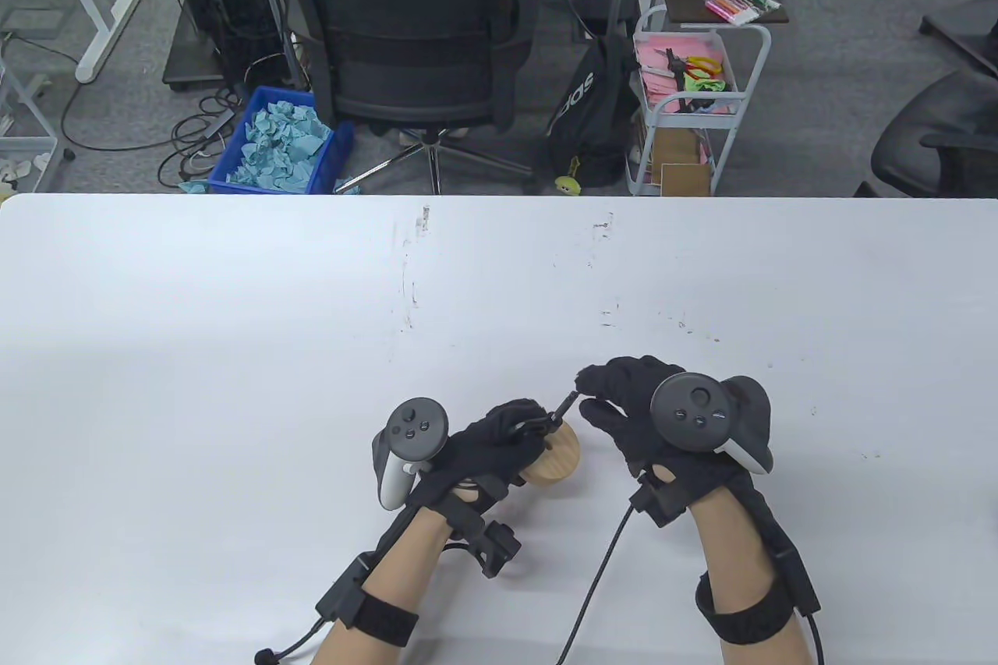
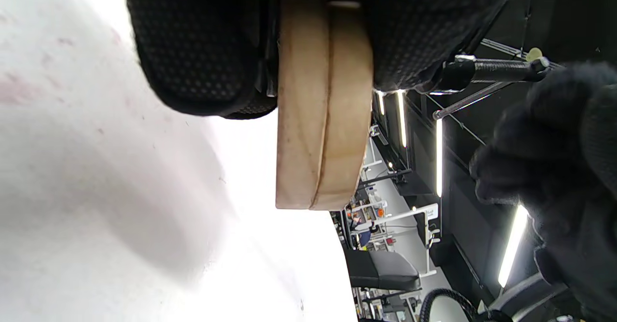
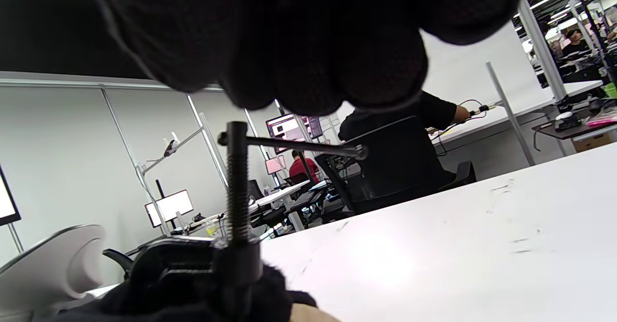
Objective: Unscrew the clamp open
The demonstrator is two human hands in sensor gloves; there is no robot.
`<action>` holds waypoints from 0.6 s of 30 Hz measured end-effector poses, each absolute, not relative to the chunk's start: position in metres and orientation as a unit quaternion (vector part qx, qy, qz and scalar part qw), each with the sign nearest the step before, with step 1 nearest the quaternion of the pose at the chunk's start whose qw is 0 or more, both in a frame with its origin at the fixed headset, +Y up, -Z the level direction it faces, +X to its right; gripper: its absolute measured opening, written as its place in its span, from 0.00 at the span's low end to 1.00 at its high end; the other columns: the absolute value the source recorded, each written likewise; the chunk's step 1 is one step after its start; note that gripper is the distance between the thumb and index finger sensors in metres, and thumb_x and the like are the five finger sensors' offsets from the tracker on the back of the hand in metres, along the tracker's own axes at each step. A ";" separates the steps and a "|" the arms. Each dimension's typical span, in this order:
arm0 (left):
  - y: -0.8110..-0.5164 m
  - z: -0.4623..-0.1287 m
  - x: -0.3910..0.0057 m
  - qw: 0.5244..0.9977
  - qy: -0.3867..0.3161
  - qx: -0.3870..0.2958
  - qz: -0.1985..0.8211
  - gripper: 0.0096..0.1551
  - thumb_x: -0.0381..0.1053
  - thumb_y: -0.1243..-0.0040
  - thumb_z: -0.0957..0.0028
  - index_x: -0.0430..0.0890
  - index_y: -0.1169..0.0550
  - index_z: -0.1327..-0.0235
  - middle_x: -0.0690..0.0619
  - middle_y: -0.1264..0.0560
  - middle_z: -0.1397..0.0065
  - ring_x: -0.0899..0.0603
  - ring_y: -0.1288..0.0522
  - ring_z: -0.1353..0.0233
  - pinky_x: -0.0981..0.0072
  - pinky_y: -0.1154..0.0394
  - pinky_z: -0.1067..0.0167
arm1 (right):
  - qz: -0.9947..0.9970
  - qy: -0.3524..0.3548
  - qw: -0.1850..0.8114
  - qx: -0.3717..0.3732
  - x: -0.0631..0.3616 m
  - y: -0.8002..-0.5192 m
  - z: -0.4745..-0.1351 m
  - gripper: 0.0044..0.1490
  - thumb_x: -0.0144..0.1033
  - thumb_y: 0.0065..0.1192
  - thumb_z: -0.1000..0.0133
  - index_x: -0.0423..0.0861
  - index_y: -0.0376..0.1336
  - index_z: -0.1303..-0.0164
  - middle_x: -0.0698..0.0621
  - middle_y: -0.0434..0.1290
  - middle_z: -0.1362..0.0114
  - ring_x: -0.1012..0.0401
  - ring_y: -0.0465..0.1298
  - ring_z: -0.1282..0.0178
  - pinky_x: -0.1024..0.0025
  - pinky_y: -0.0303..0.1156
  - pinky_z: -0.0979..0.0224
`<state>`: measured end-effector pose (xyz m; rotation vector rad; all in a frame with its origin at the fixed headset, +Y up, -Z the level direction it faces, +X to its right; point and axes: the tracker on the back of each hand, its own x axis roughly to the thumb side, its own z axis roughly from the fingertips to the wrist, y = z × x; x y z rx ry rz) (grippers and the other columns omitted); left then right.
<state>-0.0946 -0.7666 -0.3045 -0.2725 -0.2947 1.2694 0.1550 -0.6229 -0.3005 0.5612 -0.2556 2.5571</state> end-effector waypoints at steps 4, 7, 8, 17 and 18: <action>-0.766 -0.304 -0.093 0.783 -0.144 -0.127 0.591 0.22 0.52 0.34 0.45 0.56 0.22 0.37 0.46 0.34 0.21 0.45 0.14 0.40 0.73 0.14 0.44 | 0.956 -0.049 0.226 0.181 0.156 -0.631 -0.306 0.34 0.61 0.63 0.55 0.48 0.75 0.48 0.50 0.79 0.48 0.51 0.80 0.52 0.49 0.71 0.43; -0.766 -0.303 -0.089 0.778 -0.158 -0.135 0.593 0.22 0.52 0.34 0.45 0.56 0.22 0.37 0.47 0.34 0.21 0.45 0.14 0.40 0.73 0.14 0.44 | 0.955 -0.048 0.227 0.184 0.154 -0.634 -0.308 0.41 0.64 0.61 0.56 0.48 0.71 0.40 0.49 0.76 0.42 0.49 0.79 0.48 0.49 0.70 0.40; -0.766 -0.303 -0.088 0.778 -0.159 -0.135 0.593 0.22 0.52 0.34 0.45 0.56 0.22 0.37 0.46 0.34 0.21 0.44 0.14 0.40 0.73 0.14 0.44 | 0.953 -0.045 0.232 0.189 0.154 -0.635 -0.307 0.42 0.64 0.61 0.56 0.48 0.70 0.39 0.49 0.75 0.41 0.49 0.79 0.46 0.48 0.69 0.39; -0.768 -0.302 -0.084 0.780 -0.169 -0.143 0.585 0.22 0.52 0.34 0.45 0.56 0.22 0.37 0.46 0.33 0.21 0.44 0.14 0.40 0.73 0.14 0.44 | 0.933 -0.056 0.252 0.252 0.135 -0.635 -0.302 0.28 0.38 0.64 0.51 0.53 0.68 0.38 0.51 0.73 0.37 0.49 0.77 0.43 0.48 0.68 0.37; -0.769 -0.302 -0.084 0.777 -0.167 -0.145 0.589 0.22 0.51 0.34 0.45 0.55 0.22 0.38 0.46 0.33 0.21 0.44 0.14 0.40 0.72 0.14 0.44 | 0.932 -0.053 0.247 0.261 0.133 -0.634 -0.301 0.27 0.35 0.64 0.51 0.55 0.69 0.40 0.52 0.72 0.35 0.49 0.77 0.42 0.48 0.68 0.36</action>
